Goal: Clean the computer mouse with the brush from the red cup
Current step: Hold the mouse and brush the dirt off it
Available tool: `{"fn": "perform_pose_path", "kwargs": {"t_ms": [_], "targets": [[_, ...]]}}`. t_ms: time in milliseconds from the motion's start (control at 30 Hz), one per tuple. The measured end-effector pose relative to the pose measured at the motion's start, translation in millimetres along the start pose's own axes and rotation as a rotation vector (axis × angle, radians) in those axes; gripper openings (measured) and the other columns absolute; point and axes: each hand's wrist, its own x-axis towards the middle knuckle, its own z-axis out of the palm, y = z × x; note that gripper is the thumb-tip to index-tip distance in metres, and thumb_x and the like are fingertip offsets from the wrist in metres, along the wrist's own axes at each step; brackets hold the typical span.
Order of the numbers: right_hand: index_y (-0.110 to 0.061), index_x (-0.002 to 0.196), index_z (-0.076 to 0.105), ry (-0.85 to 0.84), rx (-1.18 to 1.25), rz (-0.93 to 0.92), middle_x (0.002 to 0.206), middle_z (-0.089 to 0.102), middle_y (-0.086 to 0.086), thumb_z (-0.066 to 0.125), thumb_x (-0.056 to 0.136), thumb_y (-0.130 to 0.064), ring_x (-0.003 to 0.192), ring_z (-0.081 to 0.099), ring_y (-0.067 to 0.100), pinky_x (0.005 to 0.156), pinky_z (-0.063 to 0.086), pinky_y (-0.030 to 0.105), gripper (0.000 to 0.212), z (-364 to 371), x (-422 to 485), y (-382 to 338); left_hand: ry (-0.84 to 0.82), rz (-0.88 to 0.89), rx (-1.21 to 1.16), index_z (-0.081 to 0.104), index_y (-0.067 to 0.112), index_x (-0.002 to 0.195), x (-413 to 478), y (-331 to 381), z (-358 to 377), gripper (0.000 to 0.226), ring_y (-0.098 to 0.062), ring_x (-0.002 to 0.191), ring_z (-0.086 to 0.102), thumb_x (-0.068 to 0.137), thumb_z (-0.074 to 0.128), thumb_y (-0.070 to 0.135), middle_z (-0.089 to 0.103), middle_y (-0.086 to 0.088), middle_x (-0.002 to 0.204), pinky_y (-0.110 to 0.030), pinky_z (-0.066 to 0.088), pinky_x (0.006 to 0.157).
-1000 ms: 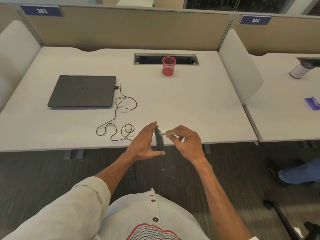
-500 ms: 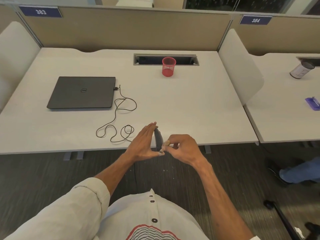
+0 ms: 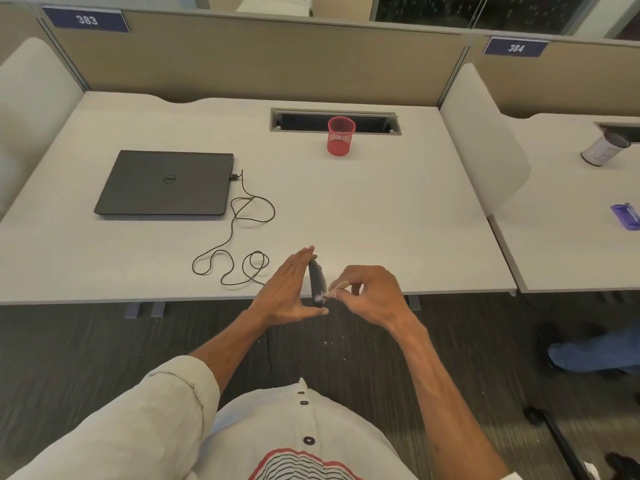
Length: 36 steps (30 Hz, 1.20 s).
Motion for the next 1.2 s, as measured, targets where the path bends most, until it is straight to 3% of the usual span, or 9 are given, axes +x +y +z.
{"fn": "perform_pose_path", "kwargs": {"t_ms": [267,433,600,833,1033,1200], "targets": [[-0.042,0.116,0.085,0.257,0.113,0.097,0.108,0.075,-0.03,0.077,0.101,-0.043,0.079,0.069,0.008,0.071,0.057,0.021,0.017,8,10,-1,-0.014,0.008,-0.017,0.0,0.026,0.175,-2,1,0,0.141,-0.021,0.172,0.01,0.075,0.084,0.079,-0.001,0.006,0.185,-0.052,0.023,0.138],[-0.042,0.113,0.085,0.146,0.096,0.083,0.108,0.075,-0.032,0.076,0.101,-0.046,0.082,0.07,0.005,0.073,0.06,0.024,0.015,15,10,-2,0.006,0.022,-0.003,0.005,0.022,0.175,-2,1,-3,0.139,-0.021,0.171,0.011,0.075,0.084,0.078,0.003,0.004,0.185,-0.051,0.022,0.139],[-0.039,0.09,0.086,-0.013,0.099,0.081,0.093,0.077,-0.03,0.079,0.093,-0.049,0.084,0.07,0.003,0.074,0.056,0.024,0.013,6,5,2,0.016,0.009,-0.019,0.006,0.023,0.174,-6,-1,-2,0.137,-0.02,0.171,0.011,0.076,0.085,0.076,0.007,0.002,0.185,-0.051,0.021,0.139],[-0.037,0.109,0.088,0.128,0.045,-0.004,0.107,0.08,-0.024,0.077,0.1,-0.042,0.077,0.068,0.0,0.072,0.055,0.018,0.015,2,1,-6,0.027,-0.032,-0.036,0.01,0.023,0.174,-6,0,-2,0.134,-0.021,0.171,0.012,0.076,0.085,0.077,0.005,0.004,0.185,-0.051,0.021,0.139],[-0.035,0.099,0.089,0.001,-0.017,-0.011,0.096,0.08,-0.022,0.08,0.097,-0.041,0.08,0.066,-0.001,0.07,0.045,0.012,0.011,6,-15,3,0.043,-0.039,-0.033,0.013,0.02,0.173,-3,-1,-3,0.134,-0.021,0.171,0.012,0.076,0.087,0.075,0.006,0.003,0.185,-0.046,0.018,0.14],[-0.036,0.095,0.088,0.064,0.081,0.04,0.093,0.079,-0.026,0.082,0.095,-0.041,0.084,0.069,0.002,0.068,0.046,0.008,0.008,5,-18,11,0.032,-0.045,-0.034,0.011,0.021,0.174,-2,1,-1,0.135,-0.02,0.171,0.01,0.076,0.085,0.077,0.004,0.004,0.185,-0.046,0.017,0.14]]}}
